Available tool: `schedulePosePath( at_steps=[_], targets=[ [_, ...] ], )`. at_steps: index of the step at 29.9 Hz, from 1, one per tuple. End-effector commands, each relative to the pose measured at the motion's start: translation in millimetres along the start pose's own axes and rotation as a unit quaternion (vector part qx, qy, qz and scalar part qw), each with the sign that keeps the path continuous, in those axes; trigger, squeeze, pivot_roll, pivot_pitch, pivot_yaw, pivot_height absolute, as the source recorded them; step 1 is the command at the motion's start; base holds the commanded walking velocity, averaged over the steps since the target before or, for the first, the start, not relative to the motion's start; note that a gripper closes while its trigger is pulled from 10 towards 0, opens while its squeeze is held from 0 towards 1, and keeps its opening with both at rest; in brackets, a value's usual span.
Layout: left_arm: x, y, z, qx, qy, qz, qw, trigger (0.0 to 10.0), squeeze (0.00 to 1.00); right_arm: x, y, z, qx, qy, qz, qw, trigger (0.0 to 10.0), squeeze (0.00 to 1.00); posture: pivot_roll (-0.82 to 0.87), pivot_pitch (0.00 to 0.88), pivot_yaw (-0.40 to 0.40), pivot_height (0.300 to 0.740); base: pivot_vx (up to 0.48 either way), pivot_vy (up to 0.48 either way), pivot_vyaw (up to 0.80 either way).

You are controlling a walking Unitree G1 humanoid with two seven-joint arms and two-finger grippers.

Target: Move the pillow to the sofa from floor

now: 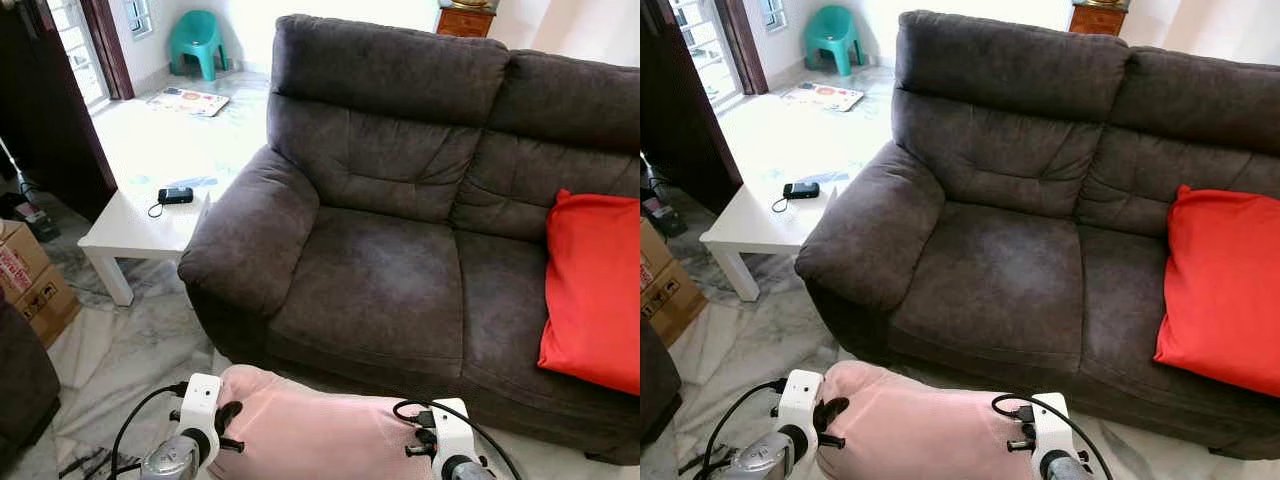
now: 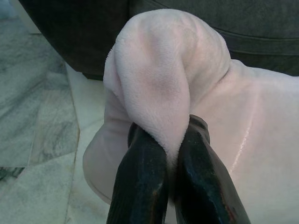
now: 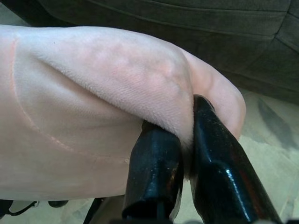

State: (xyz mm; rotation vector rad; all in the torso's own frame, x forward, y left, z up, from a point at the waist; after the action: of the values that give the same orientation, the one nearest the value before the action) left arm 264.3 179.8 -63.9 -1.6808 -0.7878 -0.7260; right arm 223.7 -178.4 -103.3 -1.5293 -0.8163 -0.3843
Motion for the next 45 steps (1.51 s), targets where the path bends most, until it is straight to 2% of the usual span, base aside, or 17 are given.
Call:
schedulePosePath(
  at_steps=[1, 8, 27, 31, 33, 35, 36, 38, 45],
  targets=[
    [10, 0.1, 8.5, 0.014, -0.009, -0.016, 1.0, 10.0, 0.0, 0, -0.6, -13.1, -0.029, 0.011, 0.003, 1.0, 10.0, 0.0, 0.08, 0.0, -0.093, 0.74, 0.0, 0.0, 0.0],
    [10, 0.3, 8.8, 0.016, -0.013, -0.017, 1.0, 10.0, 0.0, -6, -2.1, -10.9, -0.029, 0.011, 0.012, 0.999, 10.0, 0.0, 0.08, 0.0, -0.092, 0.74, 0.0, 0.0, 0.0],
    [12, 1.0, 8.5, 0.017, -0.014, -0.02, 1.0, 10.0, 0.0, -7, -1.8, -10.8, -0.032, 0.016, 0.015, 0.999, 10.0, 0.0, 0.08, 0.0, -0.091, 0.74, 0.0, 0.0, 0.0],
    [13, 1.4, 8.8, 0.018, -0.012, -0.02, 1.0, 10.0, 0.0, -7, -2.1, -11.3, -0.037, 0.036, 0.014, 0.999, 10.0, 0.0, 0.08, 0.0, -0.088, 0.74, 0.0, 0.0, 0.0],
    [14, 1.9, 9.1, 0.019, -0.01, -0.019, 1.0, 10.0, 0.0, -9, -2.8, -15.1, -0.049, 0.069, 0.015, 0.996, 10.0, 0.0, 0.08, 0.0, -0.082, 0.74, 0.0, 0.0, 0.0],
    [15, 2.3, 9.3, 0.019, -0.008, -0.019, 1.0, 10.0, 0.0, -10, -3.1, -16.5, -0.054, 0.079, 0.015, 0.995, 10.0, 0.0, 0.08, 0.0, -0.075, 0.74, 0.0, 0.0, 0.0],
    [17, 3.1, 10.3, 0.019, -0.001, -0.017, 1.0, 10.0, 0.0, -14, -5.8, -25.2, -0.06, 0.086, 0.015, 0.994, 10.0, 0.0, 0.07, 0.0, -0.062, 0.74, 0.0, 0.0, 0.0],
    [20, 3.7, 11.1, 0.018, 0.003, -0.017, 1.0, 10.0, 0.0, -17, -7.7, -29.7, -0.062, 0.088, 0.014, 0.994, 10.0, 0.0, 0.07, 0.0, -0.052, 0.74, 0.0, 0.0, 0.0],
    [22, 3.9, 16.3, 0.026, 0.013, -0.011, 1.0, 10.0, 0.0, -18, -7.5, -23.2, -0.061, 0.101, 0.012, 0.993, 10.0, 0.0, 0.07, 0.0, -0.02, 0.74, 0.0, 0.0, 0.0]
  ],
)
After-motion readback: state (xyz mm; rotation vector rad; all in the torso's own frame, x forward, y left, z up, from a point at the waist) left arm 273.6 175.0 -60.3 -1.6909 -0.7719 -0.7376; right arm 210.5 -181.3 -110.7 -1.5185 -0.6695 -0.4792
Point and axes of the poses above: a point about 5 cm out from each wrist's last joint towards the gripper, its own y axis pointing out of the wrist towards the gripper, its own x axis along the axis of the wrist's last joint, z = x × y, the point moved 4 cm from there along y, pointing out of the wrist towards the gripper, and after that the axes turned 12 degrees about -y, right-handed, at the moved point
